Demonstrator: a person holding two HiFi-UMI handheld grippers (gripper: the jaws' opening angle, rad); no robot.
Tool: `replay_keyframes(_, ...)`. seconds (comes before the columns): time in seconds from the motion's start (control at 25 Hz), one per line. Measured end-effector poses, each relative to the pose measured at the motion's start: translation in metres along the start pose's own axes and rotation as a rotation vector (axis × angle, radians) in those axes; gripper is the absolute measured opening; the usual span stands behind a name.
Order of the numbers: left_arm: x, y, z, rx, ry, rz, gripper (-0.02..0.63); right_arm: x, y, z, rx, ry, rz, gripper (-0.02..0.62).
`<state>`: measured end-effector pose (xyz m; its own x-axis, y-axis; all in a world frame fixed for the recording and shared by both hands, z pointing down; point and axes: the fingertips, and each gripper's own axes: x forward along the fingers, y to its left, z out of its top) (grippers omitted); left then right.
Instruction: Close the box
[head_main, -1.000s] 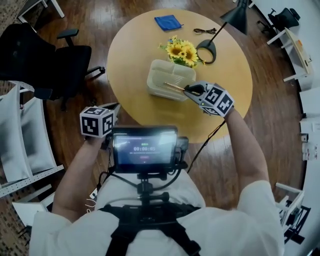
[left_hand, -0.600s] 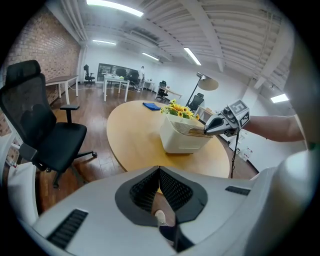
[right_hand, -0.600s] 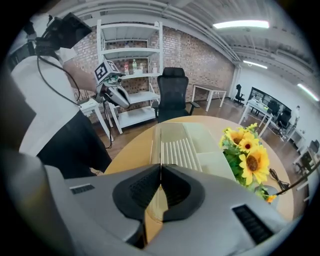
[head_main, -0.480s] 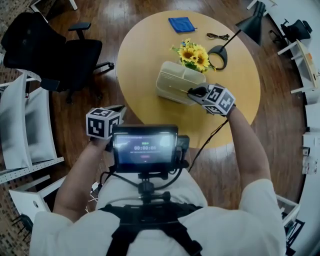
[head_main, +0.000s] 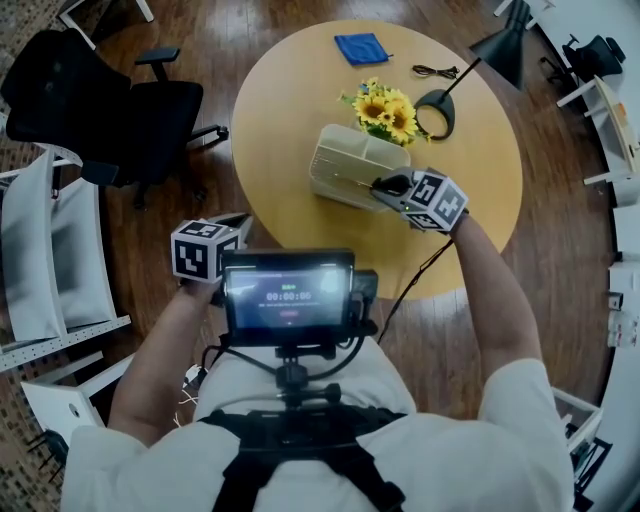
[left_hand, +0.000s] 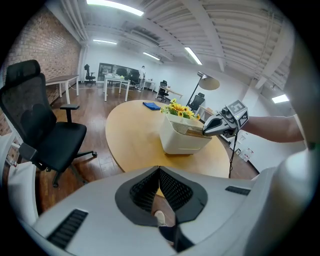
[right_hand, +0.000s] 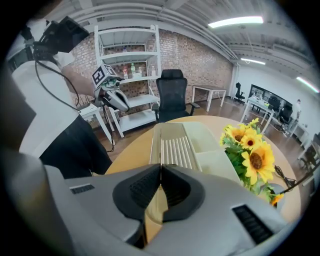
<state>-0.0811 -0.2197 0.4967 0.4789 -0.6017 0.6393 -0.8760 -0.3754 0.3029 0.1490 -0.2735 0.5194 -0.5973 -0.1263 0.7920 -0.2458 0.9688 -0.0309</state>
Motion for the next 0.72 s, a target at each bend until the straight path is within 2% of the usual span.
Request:
replay_keyframes(0.28,0.0009,0.0010,-0.0017,-0.001,0.001,0.000,-0.006,0.0057,-0.0011,-0.0041,-0.055,0.063,-0.046,0.011)
replay_keyframes(0.56,0.0001,-0.0014,0.0040,0.001,-0.010,-0.012,-0.006,0.0033,-0.0008,-0.0036,-0.038,0.051,-0.065,0.014)
replay_keyframes(0.72,-0.0005,0.0029,0.0053,-0.003,-0.012,-0.017,-0.006,0.0018,-0.0009,-0.0032,-0.015,0.041,-0.085,0.075)
